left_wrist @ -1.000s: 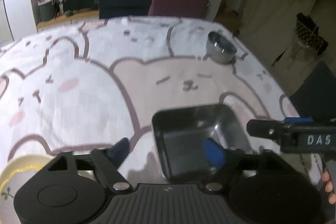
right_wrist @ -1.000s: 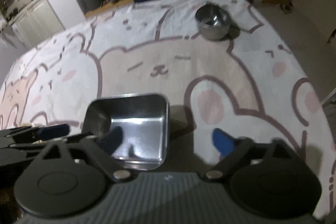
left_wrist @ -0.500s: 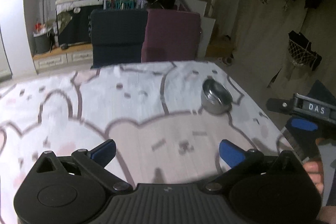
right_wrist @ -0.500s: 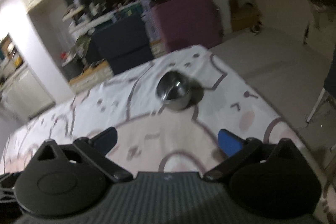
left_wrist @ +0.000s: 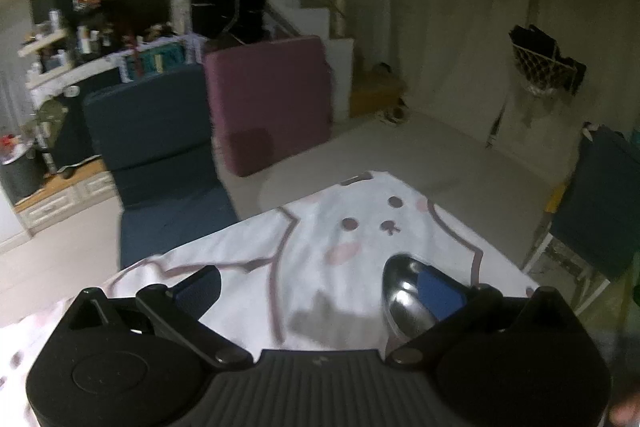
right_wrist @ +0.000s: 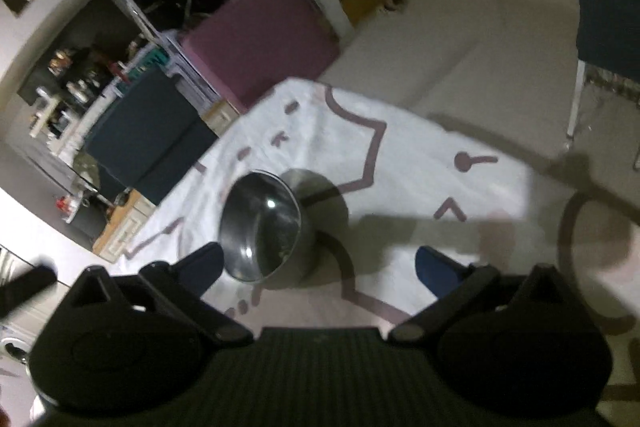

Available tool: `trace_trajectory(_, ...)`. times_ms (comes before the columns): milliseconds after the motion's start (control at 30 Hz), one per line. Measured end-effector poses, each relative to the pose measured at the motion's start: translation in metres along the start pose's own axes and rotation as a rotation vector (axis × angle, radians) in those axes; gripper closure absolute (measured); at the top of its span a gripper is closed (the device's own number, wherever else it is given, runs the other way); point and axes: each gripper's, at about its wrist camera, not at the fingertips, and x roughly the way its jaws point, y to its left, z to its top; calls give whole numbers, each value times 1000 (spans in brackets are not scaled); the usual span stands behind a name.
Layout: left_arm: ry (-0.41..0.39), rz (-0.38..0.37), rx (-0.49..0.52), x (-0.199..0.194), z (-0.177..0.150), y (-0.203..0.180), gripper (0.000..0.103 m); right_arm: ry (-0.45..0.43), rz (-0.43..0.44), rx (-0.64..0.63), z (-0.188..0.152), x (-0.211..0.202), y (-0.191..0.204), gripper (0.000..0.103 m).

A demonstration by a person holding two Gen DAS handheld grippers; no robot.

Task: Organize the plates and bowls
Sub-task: 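Move both grippers to the small round steel bowl and grip its rim, then lift the steel bowl with both grippers and carry it toward the dark tray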

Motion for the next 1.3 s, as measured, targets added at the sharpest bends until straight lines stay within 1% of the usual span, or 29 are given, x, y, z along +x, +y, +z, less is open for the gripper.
trace_trajectory(100, 49, -28, 35, 44, 7, -13, 0, 18, -11, -5, 1, 15, 1, 0)
trace_trajectory(167, 87, -33, 76, 67, 5, -24, 0, 34, -19, -8, 1, 25, 1, 0)
trace_trajectory(300, 151, -3, 174, 109, -3, -42, 0, 66, -35, -36, -2, 38, 5, 0)
trace_trajectory(400, 169, 19, 182, 130, -6, -42, 0, 83, -64, -95, -6, 49, 9, 0)
trace_trajectory(467, 172, 23, 170, 137, -8, -38, 0, 73, -87, -148, -9, 51, 13, 0)
trace_trajectory(567, 143, 52, 156, 138, -5, -34, 0, 63, -126, -218, -12, 54, 18, 0)
trace_trajectory(600, 140, 48, 154, 138, -4, -34, 0, 64, -128, -233, -14, 52, 18, 0)
trace_trajectory(800, 119, 75, 196, 122, -12, -21, 0, 49, -155, -310, -17, 47, 23, 1)
trace_trajectory(867, 119, 77, 189, 115, -18, -12, 2, 42, -162, -342, -16, 46, 23, 2)
trace_trajectory(933, 126, 53, 161, 107, -25, -4, 11, 33, -160, -360, -13, 42, 22, 7)
trace_trajectory(1000, 128, 11, 114, 99, -32, 4, 29, 34, -130, -362, -12, 39, 21, 13)
trace_trajectory(1033, 128, -13, 85, 95, -36, 7, 36, 39, -109, -360, -12, 39, 21, 19)
trace_trajectory(1067, 124, -37, 62, 91, -38, 10, 47, 38, -84, -361, -12, 37, 22, 24)
trace_trajectory(1100, 117, -62, 28, 86, -43, 12, 56, 34, -55, -369, -13, 35, 23, 37)
trace_trajectory(1133, 111, -79, 3, 82, -46, 12, 61, 33, -32, -378, -13, 36, 25, 48)
trace_trajectory(1167, 109, -93, -14, 80, -49, 12, 72, 34, -16, -386, -13, 35, 27, 54)
trace_trajectory(1200, 112, -110, -35, 77, -51, 12, 85, 34, -3, -393, -14, 36, 29, 65)
trace_trajectory(1233, 118, -124, -51, 75, -54, 12, 90, 35, 8, -399, -15, 35, 32, 73)
trace_trajectory(1267, 121, -133, -66, 73, -56, 11, 94, 36, 16, -405, -16, 33, 34, 77)
trace_trajectory(1300, 121, -130, -70, 72, -58, 10, 94, 38, 27, -410, -17, 31, 36, 86)
